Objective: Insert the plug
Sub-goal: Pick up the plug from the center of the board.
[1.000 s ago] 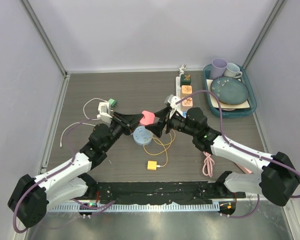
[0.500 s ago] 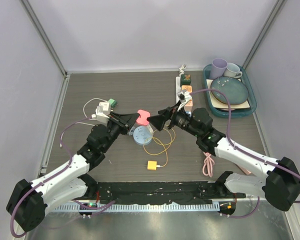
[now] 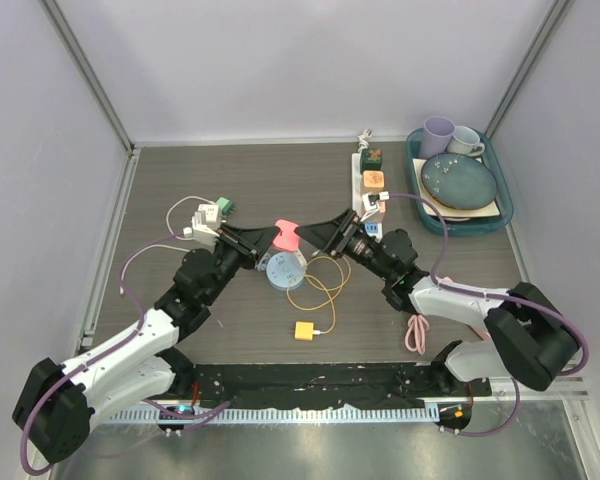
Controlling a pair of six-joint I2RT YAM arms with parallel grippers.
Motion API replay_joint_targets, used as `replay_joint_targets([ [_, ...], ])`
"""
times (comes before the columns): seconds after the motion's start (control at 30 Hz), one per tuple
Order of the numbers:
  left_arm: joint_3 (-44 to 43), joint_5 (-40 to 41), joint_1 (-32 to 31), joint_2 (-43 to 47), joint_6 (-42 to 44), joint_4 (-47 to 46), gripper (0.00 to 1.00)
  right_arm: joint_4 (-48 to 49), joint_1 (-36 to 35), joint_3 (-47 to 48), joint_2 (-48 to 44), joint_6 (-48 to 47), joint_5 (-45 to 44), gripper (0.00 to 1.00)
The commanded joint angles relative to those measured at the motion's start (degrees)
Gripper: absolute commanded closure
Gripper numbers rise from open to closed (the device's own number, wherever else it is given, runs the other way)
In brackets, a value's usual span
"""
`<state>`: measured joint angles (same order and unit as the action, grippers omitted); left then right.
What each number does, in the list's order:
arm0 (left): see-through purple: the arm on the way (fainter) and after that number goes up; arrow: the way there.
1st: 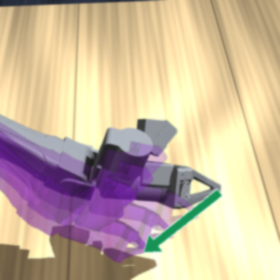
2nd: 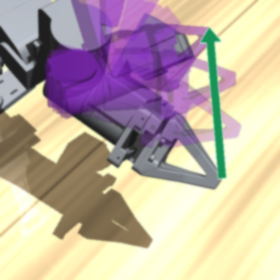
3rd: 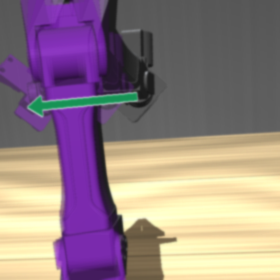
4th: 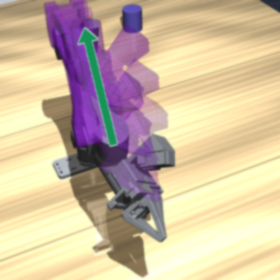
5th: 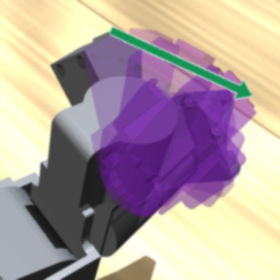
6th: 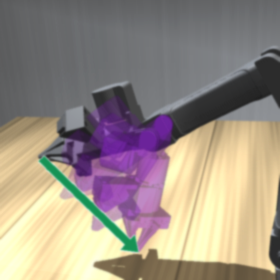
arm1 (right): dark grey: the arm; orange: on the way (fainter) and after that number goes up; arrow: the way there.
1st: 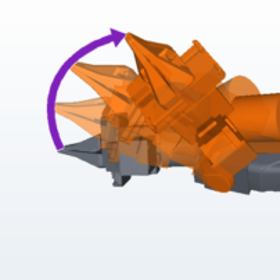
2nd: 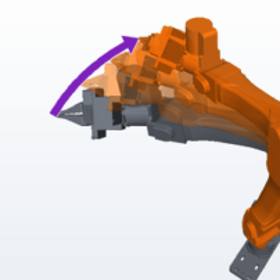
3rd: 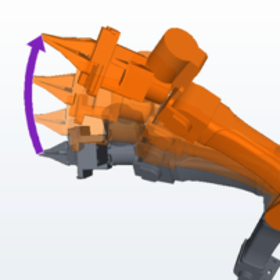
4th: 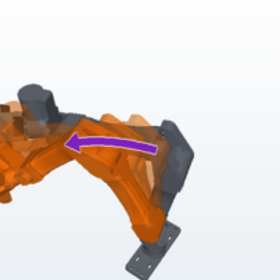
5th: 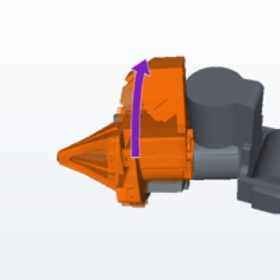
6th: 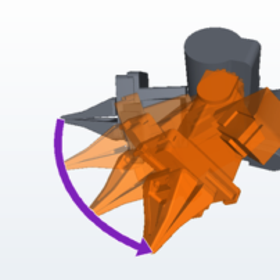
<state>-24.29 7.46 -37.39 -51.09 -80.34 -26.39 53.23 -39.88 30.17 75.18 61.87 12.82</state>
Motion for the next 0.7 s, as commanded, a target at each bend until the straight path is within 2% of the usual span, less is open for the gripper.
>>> replay_joint_targets([
  [0.0, -1.81, -0.26, 0.21, 1.17, 0.62, -4.02, 1.0, 12.94, 0.06, -0.38, 3.21, 7.82, 1.5, 0.18],
  [0.3, -1.55, -1.05, 0.21, 0.47, -0.26, -6.3, 1.0, 19.17, 0.06, 0.06, 7.96, 11.69, 4.14, 0.31],
  [0.37, -1.28, -1.05, 0.21, 0.2, -0.44, -6.91, 1.0, 21.55, 0.06, -0.03, 9.98, 13.89, 5.02, 0.36],
  [0.5, -1.11, -1.14, 0.21, 0.11, -0.44, -7.62, 1.0, 29.27, -0.02, 0.23, 14.02, 17.84, 6.43, 0.51],
  [0.67, -0.93, -1.22, 0.21, 0.11, -0.44, -7.97, 1.0, 32.28, -0.55, 1.11, 16.32, 19.43, 7.39, 0.53],
])
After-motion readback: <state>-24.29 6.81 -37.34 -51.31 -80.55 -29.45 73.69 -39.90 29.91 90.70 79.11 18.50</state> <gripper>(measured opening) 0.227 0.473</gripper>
